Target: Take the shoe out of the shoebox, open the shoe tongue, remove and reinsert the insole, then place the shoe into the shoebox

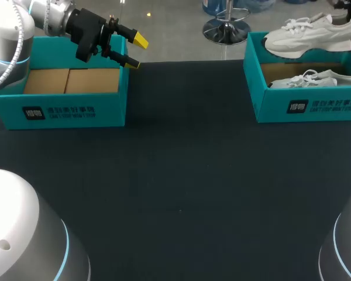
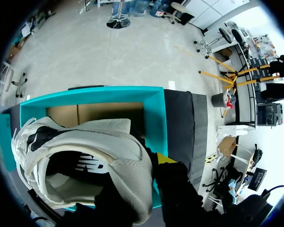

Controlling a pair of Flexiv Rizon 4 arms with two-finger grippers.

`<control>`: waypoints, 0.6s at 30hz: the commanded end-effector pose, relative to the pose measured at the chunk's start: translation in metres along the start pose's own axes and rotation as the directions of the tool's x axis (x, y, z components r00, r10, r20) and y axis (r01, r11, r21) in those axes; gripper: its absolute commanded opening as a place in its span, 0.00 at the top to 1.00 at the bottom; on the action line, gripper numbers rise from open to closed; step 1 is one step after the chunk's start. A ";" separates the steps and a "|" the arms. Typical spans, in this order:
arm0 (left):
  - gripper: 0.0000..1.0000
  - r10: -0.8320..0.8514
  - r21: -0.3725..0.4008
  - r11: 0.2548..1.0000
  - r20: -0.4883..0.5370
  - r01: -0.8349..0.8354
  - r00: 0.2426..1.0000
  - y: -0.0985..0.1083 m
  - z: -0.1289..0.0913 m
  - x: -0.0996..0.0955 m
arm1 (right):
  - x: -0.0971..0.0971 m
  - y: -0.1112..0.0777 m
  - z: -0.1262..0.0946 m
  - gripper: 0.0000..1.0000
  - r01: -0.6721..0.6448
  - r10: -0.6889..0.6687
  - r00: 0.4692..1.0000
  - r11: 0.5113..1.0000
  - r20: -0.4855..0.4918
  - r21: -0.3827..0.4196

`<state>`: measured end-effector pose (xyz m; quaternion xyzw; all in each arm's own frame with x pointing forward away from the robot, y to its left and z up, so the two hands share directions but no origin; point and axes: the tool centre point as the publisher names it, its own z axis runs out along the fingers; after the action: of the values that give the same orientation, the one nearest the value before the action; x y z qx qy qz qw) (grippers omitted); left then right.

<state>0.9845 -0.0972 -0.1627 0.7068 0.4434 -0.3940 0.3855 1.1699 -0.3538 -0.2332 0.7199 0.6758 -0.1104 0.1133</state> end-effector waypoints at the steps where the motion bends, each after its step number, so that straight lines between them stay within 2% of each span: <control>1: 0.00 0.001 0.002 1.000 -0.001 -0.001 1.000 0.000 0.000 0.000 | 0.003 -0.003 0.014 1.00 -0.016 0.017 1.000 0.997 0.013 -0.075; 8: 0.00 0.001 0.002 1.000 -0.001 -0.001 1.000 0.000 0.000 0.000 | 0.003 0.000 0.027 1.00 -0.035 0.037 0.999 0.998 0.026 -0.059; 18: 0.00 0.001 0.002 1.000 -0.001 -0.001 1.000 0.000 0.000 0.000 | 0.003 -0.001 0.028 1.00 -0.027 0.028 0.999 0.998 0.032 -0.055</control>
<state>0.9845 -0.0971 -0.1628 0.7068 0.4434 -0.3940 0.3855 1.1706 -0.3602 -0.2620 0.7238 0.6667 -0.1037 0.1444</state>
